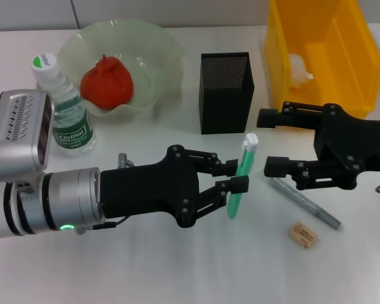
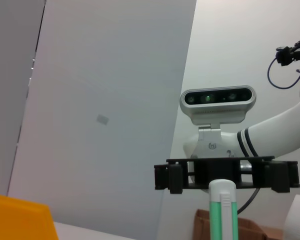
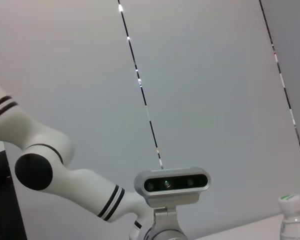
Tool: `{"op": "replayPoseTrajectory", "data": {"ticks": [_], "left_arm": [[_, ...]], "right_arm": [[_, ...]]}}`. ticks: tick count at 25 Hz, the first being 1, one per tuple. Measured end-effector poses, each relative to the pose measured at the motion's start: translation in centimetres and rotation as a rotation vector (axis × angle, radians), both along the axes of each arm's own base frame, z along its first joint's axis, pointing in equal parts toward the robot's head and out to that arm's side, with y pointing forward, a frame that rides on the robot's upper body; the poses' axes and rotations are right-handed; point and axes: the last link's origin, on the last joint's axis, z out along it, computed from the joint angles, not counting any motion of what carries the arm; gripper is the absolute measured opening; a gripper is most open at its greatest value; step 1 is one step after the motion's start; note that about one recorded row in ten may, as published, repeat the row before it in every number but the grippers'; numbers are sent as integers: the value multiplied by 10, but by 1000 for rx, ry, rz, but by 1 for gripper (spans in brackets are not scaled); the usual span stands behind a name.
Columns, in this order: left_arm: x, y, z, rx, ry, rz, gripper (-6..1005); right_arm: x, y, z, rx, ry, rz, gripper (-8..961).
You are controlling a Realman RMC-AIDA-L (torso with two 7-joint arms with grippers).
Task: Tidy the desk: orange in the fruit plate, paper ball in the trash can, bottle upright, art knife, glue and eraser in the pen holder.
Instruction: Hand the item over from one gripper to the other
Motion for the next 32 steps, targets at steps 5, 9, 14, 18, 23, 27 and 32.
{"op": "replayPoseTrajectory", "data": {"ticks": [5,9,14,18,23,27,32], "left_arm": [[3,1,0,-3,-8,-5,189],[5,2,0,-4,-10,-10,189],[5,2,0,-4,-10,-9,189],[5,2,0,-4,-11,-9,188],[4,1,0,-4,-11,-7,201],[4,0,0,-6,-15,-9,215],[5,0,0,-11,-18,-14,232]], "right_arm": [[-4,6,-6,-2,-20,-9,718],[-6,7,-12,-12,-40,-6,700],[-8,7,-16,-18,-45,-3,678],[-9,7,-18,-22,-45,0,660],[-9,6,-18,-25,-44,-1,527],[-8,6,-18,-25,-44,-4,443],[-7,4,-19,-35,-48,0,400]]}}
